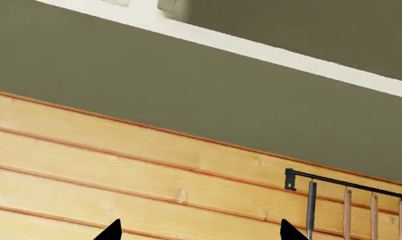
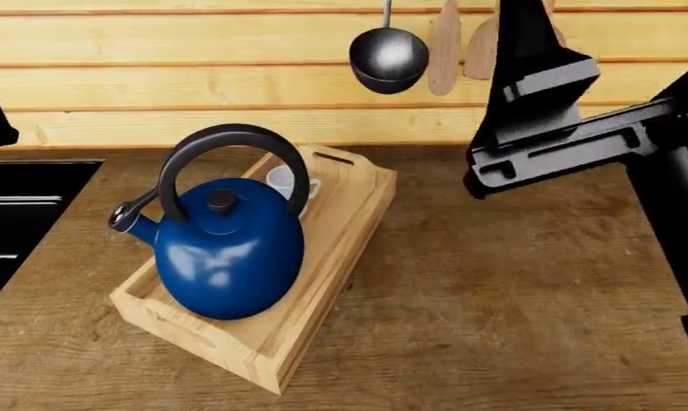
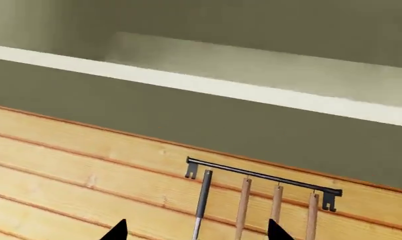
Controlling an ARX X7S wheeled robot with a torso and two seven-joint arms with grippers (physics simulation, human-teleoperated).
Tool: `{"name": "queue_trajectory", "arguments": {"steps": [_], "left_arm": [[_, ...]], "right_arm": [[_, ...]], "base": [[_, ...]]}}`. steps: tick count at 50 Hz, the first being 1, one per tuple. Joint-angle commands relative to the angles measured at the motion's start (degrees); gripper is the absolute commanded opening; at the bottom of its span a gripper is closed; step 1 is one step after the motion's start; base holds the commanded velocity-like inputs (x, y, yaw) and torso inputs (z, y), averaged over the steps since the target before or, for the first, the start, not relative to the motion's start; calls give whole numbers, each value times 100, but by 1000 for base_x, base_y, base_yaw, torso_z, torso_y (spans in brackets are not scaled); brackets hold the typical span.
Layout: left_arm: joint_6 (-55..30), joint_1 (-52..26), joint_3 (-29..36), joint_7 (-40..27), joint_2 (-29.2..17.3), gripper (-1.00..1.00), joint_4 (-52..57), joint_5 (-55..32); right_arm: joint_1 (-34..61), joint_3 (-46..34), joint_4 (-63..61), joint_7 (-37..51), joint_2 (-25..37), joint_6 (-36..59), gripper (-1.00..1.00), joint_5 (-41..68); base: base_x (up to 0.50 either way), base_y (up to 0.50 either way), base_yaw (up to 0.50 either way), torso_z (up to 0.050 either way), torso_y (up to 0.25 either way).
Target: Pick the kettle from the counter and place it on the tray. Then pick the mug from the cabinet and place it on the tray. Then close the cabinet doors.
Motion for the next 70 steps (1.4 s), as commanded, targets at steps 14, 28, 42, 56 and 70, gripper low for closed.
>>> {"name": "queue_trajectory", "arguments": {"steps": [14, 28, 42, 56, 70], "left_arm": [[926, -417, 621, -1414, -1919, 100, 1261, 710], [2943, 972, 822, -2180, -3500, 100, 1256, 1283], [3347, 1067, 1222, -2272, -3692, 100, 1140, 1532], [3035, 1292, 670, -2173, -3504, 100, 1169, 1278], [1875, 310, -595, -2895, -4210, 100, -90, -381]], "right_arm": [[154, 3765, -529, 2888, -1387, 3281, 100, 3397], [88, 4231, -530, 2893, -1309, 3460, 100, 3499], [-13, 4308, -530, 2891, -1215, 3252, 100, 3296], [-22, 4301, -530, 2891, -957, 3146, 100, 3276], [-274, 4393, -528, 2887, -762, 2569, 100, 3386]], "base": [[0, 0, 0, 0, 0], [0, 0, 0, 0, 0], [6, 235, 0, 0, 0], [12, 500, 0, 0, 0], [0, 0, 0, 0, 0]]}}
